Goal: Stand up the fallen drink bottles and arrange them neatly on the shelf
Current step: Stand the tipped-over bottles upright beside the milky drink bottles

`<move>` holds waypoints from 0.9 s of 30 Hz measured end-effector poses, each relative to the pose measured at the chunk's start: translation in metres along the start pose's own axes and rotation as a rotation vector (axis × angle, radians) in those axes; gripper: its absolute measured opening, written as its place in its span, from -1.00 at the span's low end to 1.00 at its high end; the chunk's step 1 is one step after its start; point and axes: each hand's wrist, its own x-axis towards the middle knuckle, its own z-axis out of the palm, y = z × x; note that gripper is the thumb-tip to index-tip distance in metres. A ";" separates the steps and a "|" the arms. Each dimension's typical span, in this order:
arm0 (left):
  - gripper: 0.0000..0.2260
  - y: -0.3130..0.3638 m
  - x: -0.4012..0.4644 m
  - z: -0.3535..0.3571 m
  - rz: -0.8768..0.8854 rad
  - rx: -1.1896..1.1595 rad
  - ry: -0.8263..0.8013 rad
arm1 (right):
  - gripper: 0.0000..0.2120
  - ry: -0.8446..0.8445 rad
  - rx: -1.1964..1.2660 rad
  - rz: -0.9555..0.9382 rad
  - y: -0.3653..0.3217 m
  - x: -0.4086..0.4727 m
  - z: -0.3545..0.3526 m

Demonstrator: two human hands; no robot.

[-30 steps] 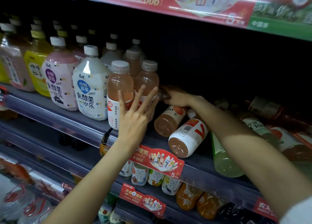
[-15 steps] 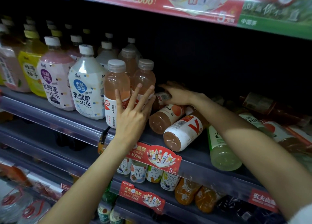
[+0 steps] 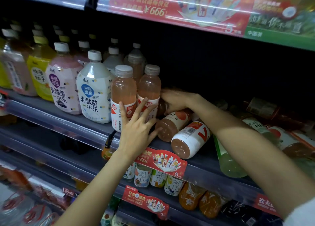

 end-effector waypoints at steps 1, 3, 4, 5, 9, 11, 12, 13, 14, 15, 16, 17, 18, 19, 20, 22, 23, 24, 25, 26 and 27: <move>-0.74 0.001 0.000 0.000 -0.005 -0.002 0.006 | -0.33 0.049 0.039 0.019 0.002 -0.004 0.003; -0.74 0.002 0.000 0.000 -0.016 0.003 0.005 | -0.35 0.151 0.103 0.048 0.004 -0.016 0.005; -0.75 0.003 -0.001 0.000 -0.021 0.008 0.005 | -0.35 0.204 0.117 0.059 0.005 -0.024 0.006; -0.77 0.003 0.000 0.001 -0.027 0.011 0.008 | -0.35 0.262 0.135 0.073 0.006 -0.031 0.007; -0.82 0.008 0.003 0.001 -0.049 0.005 0.009 | -0.34 0.550 0.192 0.184 -0.005 -0.068 0.003; -0.83 0.012 0.004 0.001 -0.050 -0.007 -0.010 | -0.32 0.695 0.153 0.173 -0.017 -0.086 -0.001; -0.83 0.013 0.005 0.000 -0.051 -0.016 -0.022 | -0.32 0.765 0.136 0.131 -0.024 -0.094 -0.003; -0.82 0.014 0.004 -0.001 -0.049 -0.025 -0.029 | -0.33 0.825 0.109 0.067 -0.030 -0.101 -0.005; -0.82 0.014 0.004 -0.001 -0.045 -0.037 -0.031 | -0.34 0.863 0.051 0.002 -0.036 -0.106 -0.007; -0.80 0.014 0.002 -0.002 -0.044 -0.065 -0.019 | -0.35 0.879 -0.032 -0.055 -0.039 -0.109 -0.008; -0.78 0.014 -0.001 -0.007 -0.055 -0.131 0.008 | -0.37 0.871 -0.134 -0.109 -0.043 -0.111 -0.008; -0.76 0.014 -0.004 -0.013 -0.092 -0.251 0.055 | -0.40 0.855 -0.244 -0.161 -0.045 -0.110 -0.008; -0.74 0.014 -0.007 -0.024 -0.175 -0.425 0.097 | -0.46 0.841 -0.335 -0.204 -0.047 -0.109 -0.008; -0.73 0.013 -0.009 -0.037 -0.287 -0.627 0.121 | -0.53 0.848 -0.403 -0.243 -0.048 -0.107 -0.008; -0.72 0.013 -0.010 -0.049 -0.381 -0.809 0.130 | -0.60 0.869 -0.458 -0.279 -0.050 -0.104 -0.008; -0.67 0.009 -0.009 -0.064 -0.447 -1.032 0.105 | -0.70 0.904 -0.569 -0.369 -0.052 -0.099 -0.010; -0.61 0.006 -0.009 -0.068 -0.433 -1.061 0.068 | -0.72 0.892 -0.639 -0.407 -0.055 -0.097 -0.010; -0.54 0.004 -0.008 -0.068 -0.400 -1.033 0.028 | -0.72 0.863 -0.726 -0.433 -0.059 -0.095 -0.011; -0.50 0.002 -0.008 -0.067 -0.375 -0.960 -0.002 | -0.72 0.836 -0.806 -0.459 -0.063 -0.093 -0.012; -0.48 0.001 -0.010 -0.064 -0.362 -0.865 -0.005 | -0.72 0.803 -0.860 -0.478 -0.068 -0.091 -0.011; -0.49 0.001 -0.013 -0.060 -0.365 -0.775 0.011 | -0.70 0.774 -0.894 -0.490 -0.072 -0.088 -0.009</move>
